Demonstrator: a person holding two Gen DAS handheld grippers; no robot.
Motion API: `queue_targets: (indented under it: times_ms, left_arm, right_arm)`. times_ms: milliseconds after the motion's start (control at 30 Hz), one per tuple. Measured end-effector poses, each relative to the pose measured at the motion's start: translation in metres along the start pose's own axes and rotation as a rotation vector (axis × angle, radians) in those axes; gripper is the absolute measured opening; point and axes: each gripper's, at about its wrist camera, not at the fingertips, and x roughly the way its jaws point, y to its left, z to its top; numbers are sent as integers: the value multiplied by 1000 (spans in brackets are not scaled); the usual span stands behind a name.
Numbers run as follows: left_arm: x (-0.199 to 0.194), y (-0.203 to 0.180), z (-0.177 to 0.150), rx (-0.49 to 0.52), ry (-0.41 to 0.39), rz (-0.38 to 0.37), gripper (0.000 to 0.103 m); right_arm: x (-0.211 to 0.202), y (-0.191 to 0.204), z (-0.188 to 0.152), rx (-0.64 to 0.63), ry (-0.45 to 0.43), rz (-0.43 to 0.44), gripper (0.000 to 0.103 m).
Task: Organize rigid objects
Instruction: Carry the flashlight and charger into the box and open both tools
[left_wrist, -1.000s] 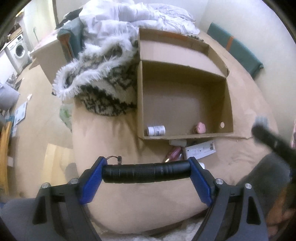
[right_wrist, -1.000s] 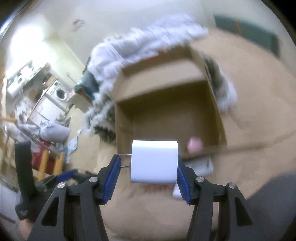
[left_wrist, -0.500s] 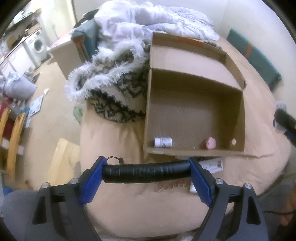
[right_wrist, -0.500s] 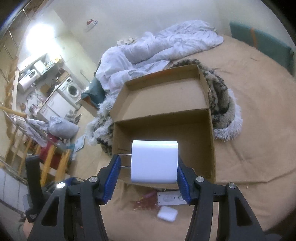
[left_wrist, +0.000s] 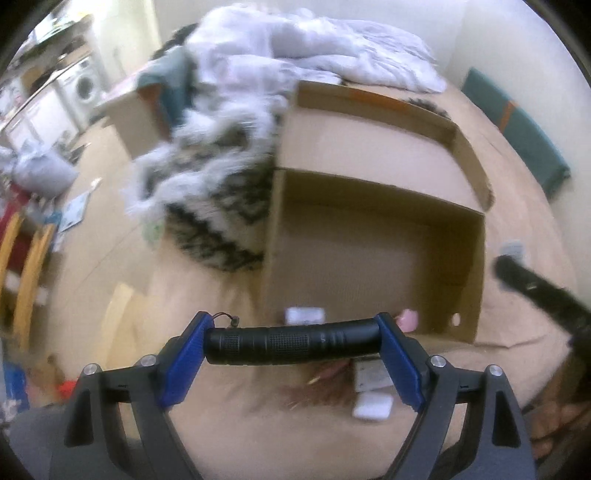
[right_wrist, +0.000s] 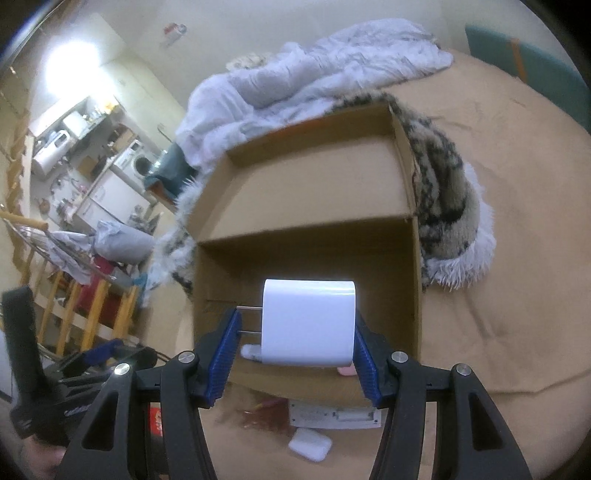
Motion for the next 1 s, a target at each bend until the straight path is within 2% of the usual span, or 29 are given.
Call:
queue_targets:
  times_ms: [133, 233, 467, 633, 700, 800, 1000]
  left_arm:
    - [19, -29, 17, 86, -54, -96, 86]
    - [40, -52, 25, 184, -98, -63, 86]
    - [121, -58, 23, 167, 70, -66, 86]
    - [150, -62, 14, 214, 88, -2, 86]
    - [159, -62, 16, 204, 115, -6, 86]
    - [165, -66, 15, 239, 107, 36, 86]
    - [167, -68, 10, 254, 112, 50, 86]
  right_arm:
    - [32, -13, 0, -1, 36, -63, 60]
    - [51, -29, -3, 47, 60, -57, 61]
    - [80, -42, -13, 19, 118, -139, 61]
    - [92, -45, -17, 8, 151, -147, 61]
    - [94, -43, -16, -8, 147, -159, 61]
    - [97, -38, -15, -41, 136, -187, 61]
    - [104, -30, -12, -85, 134, -222, 61]
